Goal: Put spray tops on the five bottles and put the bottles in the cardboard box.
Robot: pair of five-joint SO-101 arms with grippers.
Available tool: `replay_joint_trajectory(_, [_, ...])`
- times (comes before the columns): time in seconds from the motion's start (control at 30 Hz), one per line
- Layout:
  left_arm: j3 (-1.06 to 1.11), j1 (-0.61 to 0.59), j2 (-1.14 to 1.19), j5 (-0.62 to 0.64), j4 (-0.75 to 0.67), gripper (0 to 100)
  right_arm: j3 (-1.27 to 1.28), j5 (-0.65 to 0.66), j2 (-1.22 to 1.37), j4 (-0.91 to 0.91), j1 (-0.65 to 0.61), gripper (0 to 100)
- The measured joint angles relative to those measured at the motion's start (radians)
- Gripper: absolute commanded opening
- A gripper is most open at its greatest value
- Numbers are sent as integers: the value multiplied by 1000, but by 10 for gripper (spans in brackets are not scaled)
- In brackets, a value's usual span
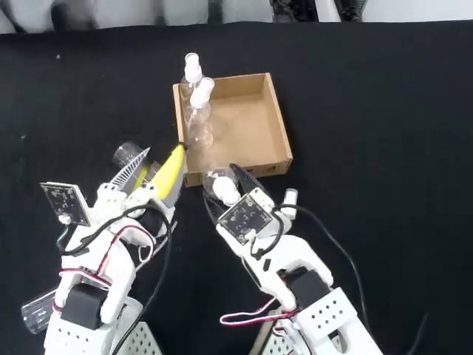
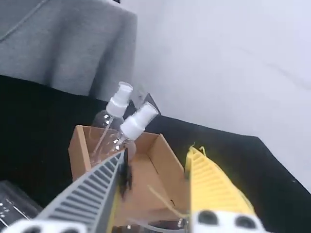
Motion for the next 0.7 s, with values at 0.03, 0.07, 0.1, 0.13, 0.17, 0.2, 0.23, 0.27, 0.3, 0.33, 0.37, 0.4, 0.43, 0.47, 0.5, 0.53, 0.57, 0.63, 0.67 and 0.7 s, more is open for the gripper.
replay_joint_trajectory(0.03, [0,-14,0,-3,0,181,0,0,-5,9,11,77])
replay_joint_trajectory(0.07, [0,-32,0,-9,0,180,0,0,-23,26,20,77])
replay_joint_trajectory(0.1, [0,-54,0,-6,0,180,0,0,-41,41,28,77])
replay_joint_trajectory(0.13, [0,-75,0,-6,0,180,0,0,-60,63,35,77])
replay_joint_trajectory(0.17, [0,-103,0,-6,0,180,0,0,-81,89,41,77])
replay_joint_trajectory(0.2, [0,-133,0,-8,0,180,0,0,-112,120,46,77])
replay_joint_trajectory(0.23, [0,-163,0,-6,0,180,0,0,-143,152,51,77])
replay_joint_trajectory(0.27, [6,-190,-5,-6,0,180,0,0,-173,190,52,77])
replay_joint_trajectory(0.3, [18,-215,-5,-6,0,180,0,0,-206,230,52,77])
replay_joint_trajectory(0.33, [34,-238,-5,-6,0,180,-2,3,-239,269,54,77])
replay_joint_trajectory(0.37, [49,-261,2,-6,0,180,-2,3,-261,305,54,77])
replay_joint_trajectory(0.4, [68,-282,2,-6,0,180,-3,3,-275,339,54,78])
replay_joint_trajectory(0.43, [84,-296,2,-6,0,180,-3,3,-281,368,54,78])
replay_joint_trajectory(0.47, [104,-310,-2,-6,0,180,-3,3,-281,390,55,78])
replay_joint_trajectory(0.5, [124,-322,0,-9,0,180,-3,3,-281,397,55,78])
replay_joint_trajectory(0.53, [143,-333,2,-8,0,180,-3,3,-281,402,55,78])
replay_joint_trajectory(0.57, [157,-339,2,-6,0,180,-3,3,-281,404,55,78])
replay_joint_trajectory(0.63, [184,-345,2,-6,0,180,-3,3,-281,404,55,78])
replay_joint_trajectory(0.67, [195,-345,2,-6,0,180,-3,3,-281,404,55,78])
replay_joint_trajectory(0.7, [206,-345,2,-6,0,180,-3,3,-281,407,55,78])
